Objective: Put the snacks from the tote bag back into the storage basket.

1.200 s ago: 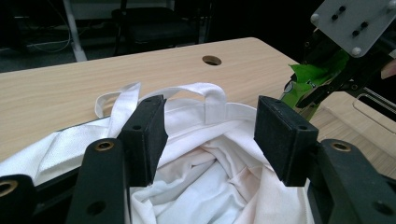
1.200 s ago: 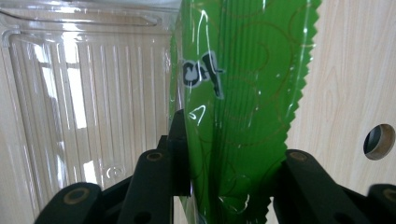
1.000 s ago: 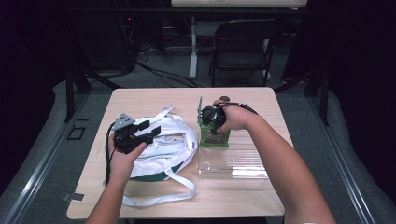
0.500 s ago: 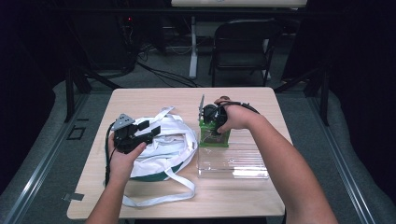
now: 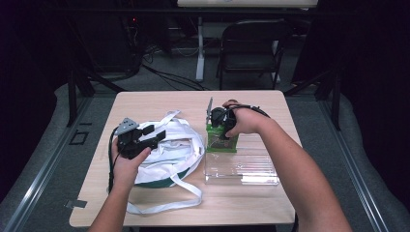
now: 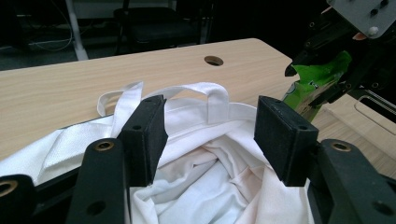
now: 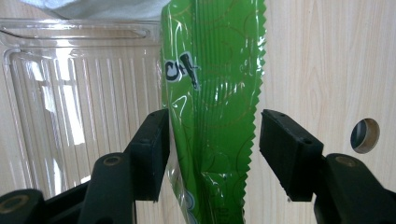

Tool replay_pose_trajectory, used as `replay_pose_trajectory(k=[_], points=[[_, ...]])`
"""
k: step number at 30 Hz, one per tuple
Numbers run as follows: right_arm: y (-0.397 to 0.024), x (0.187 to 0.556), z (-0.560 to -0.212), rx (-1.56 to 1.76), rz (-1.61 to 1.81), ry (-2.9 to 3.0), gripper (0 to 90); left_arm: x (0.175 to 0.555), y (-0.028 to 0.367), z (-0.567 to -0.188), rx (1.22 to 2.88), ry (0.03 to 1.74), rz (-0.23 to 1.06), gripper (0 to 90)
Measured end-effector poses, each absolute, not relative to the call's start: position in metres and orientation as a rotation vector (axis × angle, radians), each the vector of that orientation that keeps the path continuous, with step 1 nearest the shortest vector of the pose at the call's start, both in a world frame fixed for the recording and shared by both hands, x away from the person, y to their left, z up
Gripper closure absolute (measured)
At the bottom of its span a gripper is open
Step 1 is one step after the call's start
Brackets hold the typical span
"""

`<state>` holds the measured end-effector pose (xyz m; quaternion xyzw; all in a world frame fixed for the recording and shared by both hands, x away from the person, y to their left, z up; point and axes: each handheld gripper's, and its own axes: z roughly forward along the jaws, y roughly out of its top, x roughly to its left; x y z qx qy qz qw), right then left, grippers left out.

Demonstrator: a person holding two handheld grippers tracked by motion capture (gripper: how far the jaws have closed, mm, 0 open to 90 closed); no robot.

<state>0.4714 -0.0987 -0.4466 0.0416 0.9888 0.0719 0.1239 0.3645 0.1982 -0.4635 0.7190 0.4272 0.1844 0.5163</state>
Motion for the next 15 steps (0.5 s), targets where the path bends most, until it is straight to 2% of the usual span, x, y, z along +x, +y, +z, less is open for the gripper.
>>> replay_pose_trajectory(k=[15], points=[[-0.100, 0.467, -0.436, 0.126, 0.282, 2.864, 43.1, 0.365, 0.198, -0.464, 1.724, 1.035, 0.441, 43.3]])
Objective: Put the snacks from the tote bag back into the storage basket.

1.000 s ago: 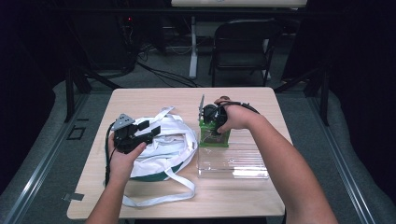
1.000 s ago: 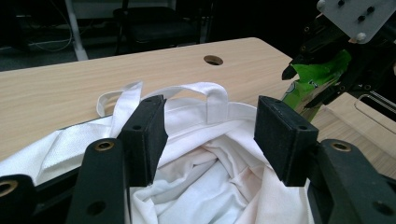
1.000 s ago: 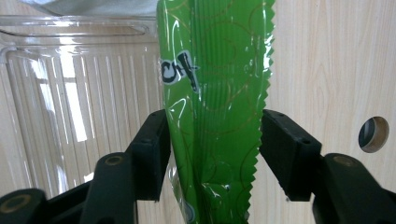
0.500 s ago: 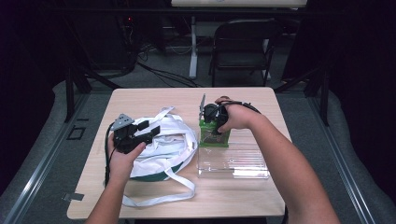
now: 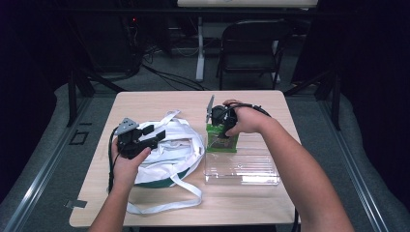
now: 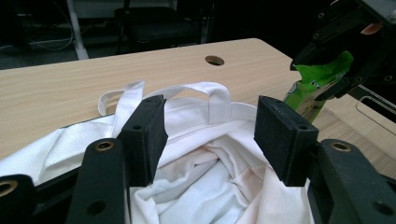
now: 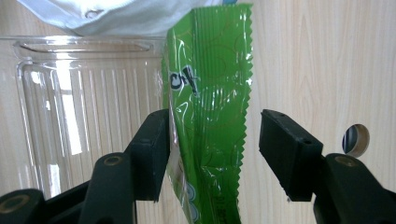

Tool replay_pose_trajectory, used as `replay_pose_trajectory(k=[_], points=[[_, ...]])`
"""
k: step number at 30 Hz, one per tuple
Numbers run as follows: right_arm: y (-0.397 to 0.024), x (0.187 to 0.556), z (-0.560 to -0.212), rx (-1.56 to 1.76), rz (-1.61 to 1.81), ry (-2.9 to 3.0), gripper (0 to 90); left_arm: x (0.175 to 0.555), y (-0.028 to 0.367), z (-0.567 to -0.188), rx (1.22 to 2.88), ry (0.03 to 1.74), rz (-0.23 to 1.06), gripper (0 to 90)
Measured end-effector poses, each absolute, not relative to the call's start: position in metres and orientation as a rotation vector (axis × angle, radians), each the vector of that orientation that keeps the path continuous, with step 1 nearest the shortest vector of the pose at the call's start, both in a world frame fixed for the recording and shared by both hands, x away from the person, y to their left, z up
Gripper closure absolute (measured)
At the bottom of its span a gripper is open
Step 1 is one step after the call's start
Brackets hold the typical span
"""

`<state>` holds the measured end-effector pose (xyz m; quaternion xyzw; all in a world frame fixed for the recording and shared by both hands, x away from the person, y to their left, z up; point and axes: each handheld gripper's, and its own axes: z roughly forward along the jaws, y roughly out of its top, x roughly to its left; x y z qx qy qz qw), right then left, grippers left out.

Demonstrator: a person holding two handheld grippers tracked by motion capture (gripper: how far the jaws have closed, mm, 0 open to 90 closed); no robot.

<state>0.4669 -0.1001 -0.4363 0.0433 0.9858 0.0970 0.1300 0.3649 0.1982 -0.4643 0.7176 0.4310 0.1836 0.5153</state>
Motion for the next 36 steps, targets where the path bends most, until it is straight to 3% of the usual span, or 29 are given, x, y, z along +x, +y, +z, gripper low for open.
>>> replay_pose_trajectory(k=[36], points=[[-0.114, 0.440, -0.387, 0.168, 0.505, 2.773, 44.1, 0.365, 0.201, -0.465, 1.706, 1.048, 0.436, 43.3]])
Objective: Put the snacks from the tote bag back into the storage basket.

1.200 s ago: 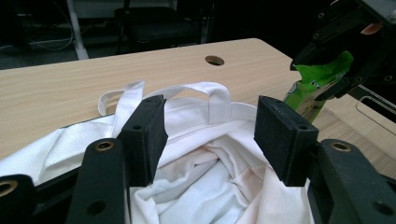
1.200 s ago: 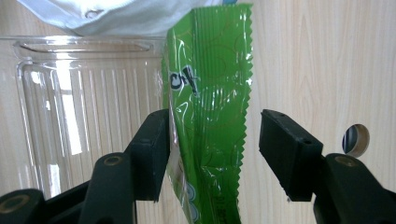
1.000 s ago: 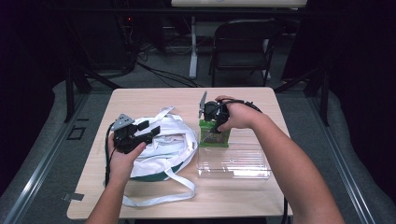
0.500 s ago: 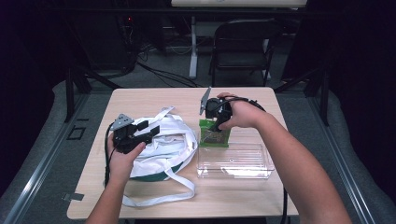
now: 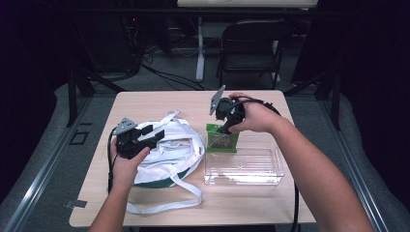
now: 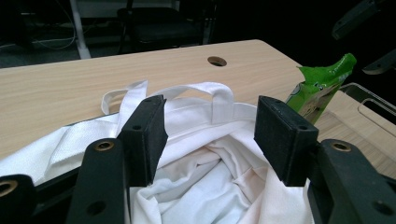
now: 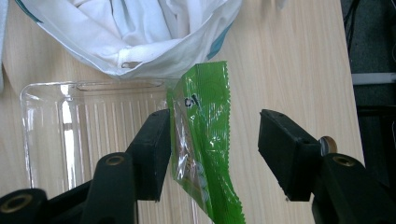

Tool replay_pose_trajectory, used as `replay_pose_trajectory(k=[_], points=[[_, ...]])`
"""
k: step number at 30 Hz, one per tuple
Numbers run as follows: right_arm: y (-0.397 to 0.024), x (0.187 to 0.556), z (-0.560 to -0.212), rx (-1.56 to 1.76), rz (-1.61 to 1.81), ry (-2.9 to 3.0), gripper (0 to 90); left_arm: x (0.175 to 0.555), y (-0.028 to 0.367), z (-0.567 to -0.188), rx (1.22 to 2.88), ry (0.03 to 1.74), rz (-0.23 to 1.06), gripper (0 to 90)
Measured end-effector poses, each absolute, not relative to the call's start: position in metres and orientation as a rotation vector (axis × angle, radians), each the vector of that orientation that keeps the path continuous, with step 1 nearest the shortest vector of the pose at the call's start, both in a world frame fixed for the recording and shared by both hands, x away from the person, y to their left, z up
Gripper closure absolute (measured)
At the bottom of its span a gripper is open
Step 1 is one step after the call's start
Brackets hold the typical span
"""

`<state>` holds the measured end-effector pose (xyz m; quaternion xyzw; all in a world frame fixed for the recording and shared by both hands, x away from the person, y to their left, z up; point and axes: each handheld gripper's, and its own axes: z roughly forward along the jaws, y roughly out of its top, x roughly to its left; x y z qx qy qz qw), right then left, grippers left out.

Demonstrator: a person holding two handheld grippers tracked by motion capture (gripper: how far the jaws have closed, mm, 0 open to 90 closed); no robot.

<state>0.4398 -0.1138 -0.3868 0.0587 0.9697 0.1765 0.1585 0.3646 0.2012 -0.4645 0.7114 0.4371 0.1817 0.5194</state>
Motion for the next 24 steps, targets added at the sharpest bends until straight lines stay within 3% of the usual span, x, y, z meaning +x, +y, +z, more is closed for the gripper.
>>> replay_pose_trajectory(k=[24], points=[[-0.142, 0.429, -0.377, 0.290, 0.634, 2.679, 43.8, 0.365, 0.204, -0.466, 1.705, 1.062, 0.440, 43.1]])
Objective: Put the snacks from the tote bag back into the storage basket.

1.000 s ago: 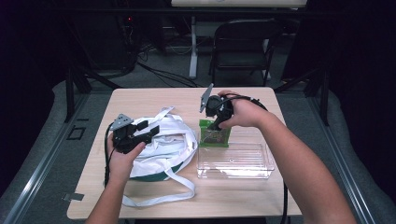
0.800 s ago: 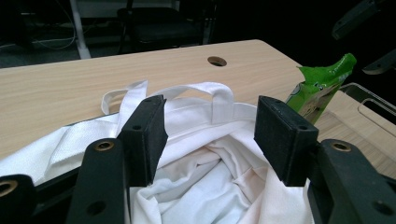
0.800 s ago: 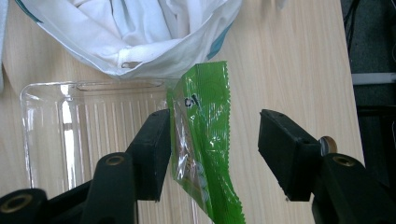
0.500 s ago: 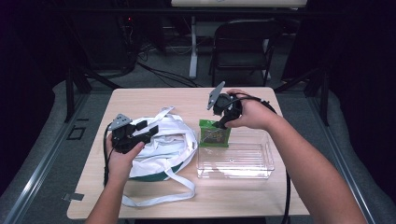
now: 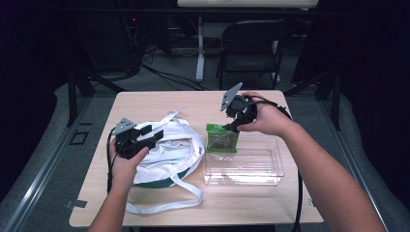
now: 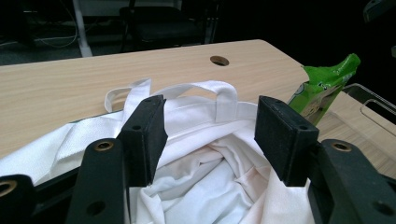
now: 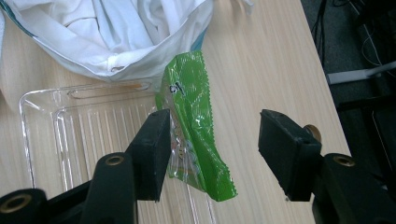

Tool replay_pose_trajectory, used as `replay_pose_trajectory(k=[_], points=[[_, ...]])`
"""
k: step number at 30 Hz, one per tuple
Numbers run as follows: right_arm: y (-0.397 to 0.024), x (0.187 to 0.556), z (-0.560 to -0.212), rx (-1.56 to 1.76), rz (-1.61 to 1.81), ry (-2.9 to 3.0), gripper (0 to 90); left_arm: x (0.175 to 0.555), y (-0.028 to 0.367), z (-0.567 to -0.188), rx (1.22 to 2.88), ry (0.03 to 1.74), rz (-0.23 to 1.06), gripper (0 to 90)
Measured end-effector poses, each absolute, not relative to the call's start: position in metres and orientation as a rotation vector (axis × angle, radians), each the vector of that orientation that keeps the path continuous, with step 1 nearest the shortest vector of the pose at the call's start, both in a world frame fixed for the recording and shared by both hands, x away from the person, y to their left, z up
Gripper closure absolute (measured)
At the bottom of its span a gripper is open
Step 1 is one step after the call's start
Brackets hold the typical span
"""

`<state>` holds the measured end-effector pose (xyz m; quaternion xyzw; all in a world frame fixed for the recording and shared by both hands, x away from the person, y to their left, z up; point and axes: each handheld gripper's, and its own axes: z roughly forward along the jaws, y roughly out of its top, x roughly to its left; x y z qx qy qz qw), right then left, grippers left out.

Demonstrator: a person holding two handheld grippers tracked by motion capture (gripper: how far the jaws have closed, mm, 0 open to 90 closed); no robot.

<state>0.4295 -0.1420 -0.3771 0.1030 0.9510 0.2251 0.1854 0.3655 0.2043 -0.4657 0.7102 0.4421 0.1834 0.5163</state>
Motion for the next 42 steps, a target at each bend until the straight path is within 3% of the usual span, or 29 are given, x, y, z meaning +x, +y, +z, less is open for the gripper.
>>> replay_pose_trajectory(k=[22, 42], points=[[-0.176, 0.410, -0.378, 0.495, 0.804, 2.534, 44.7, 0.364, 0.207, -0.465, 1.696, 1.069, 0.445, 43.1], [-0.230, 0.346, -0.417, 0.812, 1.064, 2.313, 47.2, 0.364, 0.210, -0.465, 1.688, 1.076, 0.449, 43.1]])
